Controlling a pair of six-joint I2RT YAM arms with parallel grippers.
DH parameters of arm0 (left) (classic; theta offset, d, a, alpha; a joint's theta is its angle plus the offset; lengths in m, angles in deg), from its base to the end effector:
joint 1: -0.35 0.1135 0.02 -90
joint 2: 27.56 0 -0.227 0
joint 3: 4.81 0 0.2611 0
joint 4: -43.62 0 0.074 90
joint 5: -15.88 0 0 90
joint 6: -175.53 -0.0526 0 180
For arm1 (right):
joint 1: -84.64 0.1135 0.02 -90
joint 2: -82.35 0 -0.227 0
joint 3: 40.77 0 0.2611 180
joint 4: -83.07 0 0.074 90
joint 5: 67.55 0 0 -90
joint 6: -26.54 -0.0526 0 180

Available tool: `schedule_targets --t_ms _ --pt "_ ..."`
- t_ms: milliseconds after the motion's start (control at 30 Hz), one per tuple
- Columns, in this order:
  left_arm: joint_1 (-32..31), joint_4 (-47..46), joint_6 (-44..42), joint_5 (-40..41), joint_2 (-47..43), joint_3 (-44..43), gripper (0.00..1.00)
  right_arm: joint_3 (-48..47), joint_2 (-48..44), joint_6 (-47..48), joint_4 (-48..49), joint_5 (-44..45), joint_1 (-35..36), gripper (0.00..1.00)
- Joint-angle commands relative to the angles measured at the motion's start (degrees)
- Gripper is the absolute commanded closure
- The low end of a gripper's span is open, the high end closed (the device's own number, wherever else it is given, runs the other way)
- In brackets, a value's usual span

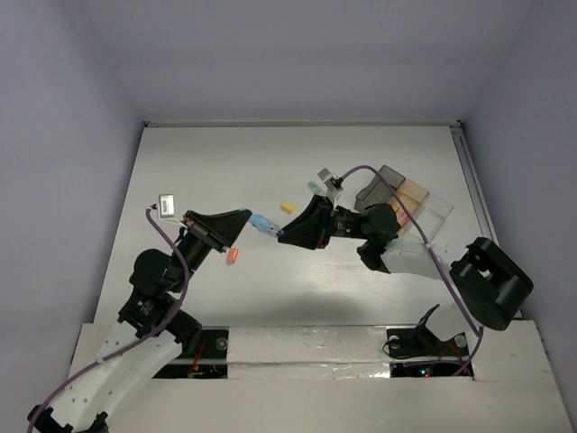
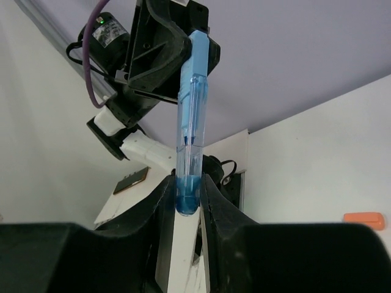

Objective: Sort the stationery into containers
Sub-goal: Close the pen cap on the pen.

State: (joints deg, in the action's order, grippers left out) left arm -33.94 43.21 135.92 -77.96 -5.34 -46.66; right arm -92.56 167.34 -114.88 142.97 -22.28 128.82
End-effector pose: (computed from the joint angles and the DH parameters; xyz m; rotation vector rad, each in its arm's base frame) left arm 0.1423 -0.1013 0.3304 -0.1234 1.3283 -1.3157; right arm 0.2024 0.2483 0.2467 -0.7469 1.2883 1.8309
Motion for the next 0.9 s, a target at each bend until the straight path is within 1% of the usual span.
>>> schedule_targets --t_ms 0,133,300,600,867 --pt "0.09 0.34 -1.79 0.41 0.02 1.31 1.0 -1.58 -2.81 1.5 15.76 -0.36 0.38 0.83" --pt "0.09 -0.81 -1.17 -0.38 0.9 2.28 1.0 -2.37 -2.02 0.53 16.02 -0.88 0.38 0.86" --pt "0.09 -0.2 -2.05 -0.38 0.81 2.1 1.0 -2.89 -2.2 0.27 15.23 -1.32 0.38 0.92" --pt "0.09 -1.77 -2.49 -2.93 1.86 3.33 1.0 -4.21 -2.46 0.44 12.33 -1.24 0.38 0.96" --pt "0.09 -3.88 -1.7 -4.69 2.57 5.44 1.0 -5.09 -1.93 -0.17 12.59 -0.53 0.38 0.98"
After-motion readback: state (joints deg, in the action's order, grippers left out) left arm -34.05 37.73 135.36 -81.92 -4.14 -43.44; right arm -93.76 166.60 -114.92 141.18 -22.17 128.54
